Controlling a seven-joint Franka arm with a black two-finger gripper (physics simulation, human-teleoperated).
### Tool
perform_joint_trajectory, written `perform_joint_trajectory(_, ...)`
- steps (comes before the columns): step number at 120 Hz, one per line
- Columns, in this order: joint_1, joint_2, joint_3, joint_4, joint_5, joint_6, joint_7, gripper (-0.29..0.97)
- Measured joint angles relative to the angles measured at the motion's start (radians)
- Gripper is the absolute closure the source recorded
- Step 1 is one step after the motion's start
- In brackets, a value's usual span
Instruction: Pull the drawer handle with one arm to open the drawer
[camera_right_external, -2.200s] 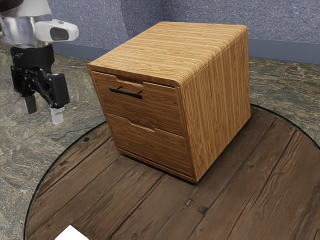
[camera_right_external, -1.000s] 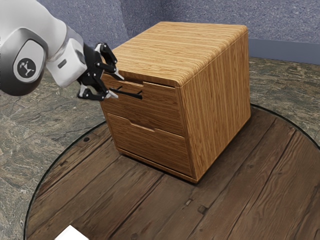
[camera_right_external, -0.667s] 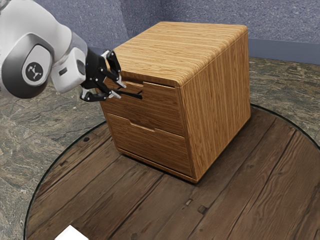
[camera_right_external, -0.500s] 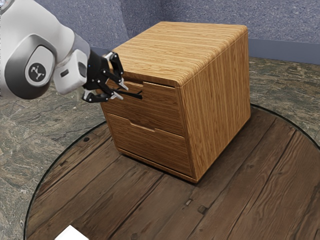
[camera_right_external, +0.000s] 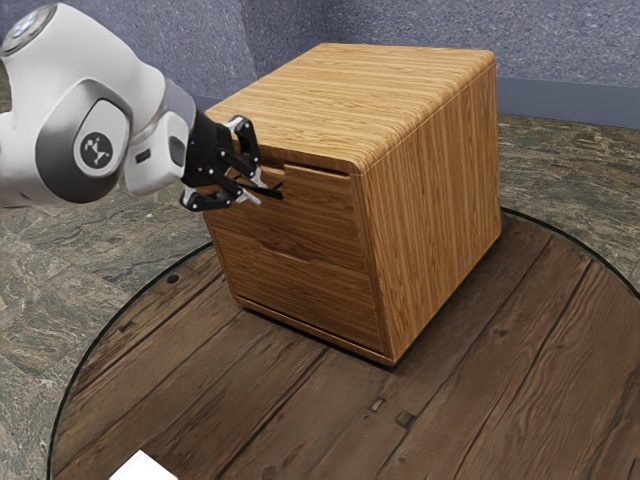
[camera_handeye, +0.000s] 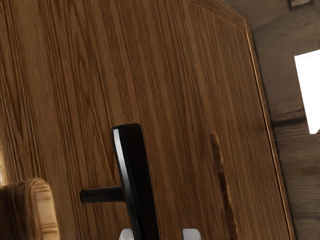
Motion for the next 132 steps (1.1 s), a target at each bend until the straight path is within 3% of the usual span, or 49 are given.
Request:
perform_joint_trajectory(33,-0.003,-0.064,0.048,-0.048,0.000,-0.023,0.002,0.79)
perform_joint_trajectory(50,0.004,-0.084,0.047,-0.079,-0.009,-0.028,0.000,0.75)
perform_joint_trajectory(70,0.006,-0.110,0.044,-0.111,-0.009,-0.035,-0.003,0.79)
perform_joint_trajectory(132,-0.029,-0.292,0.052,-0.270,-0.001,-0.016,-0.033,0.77)
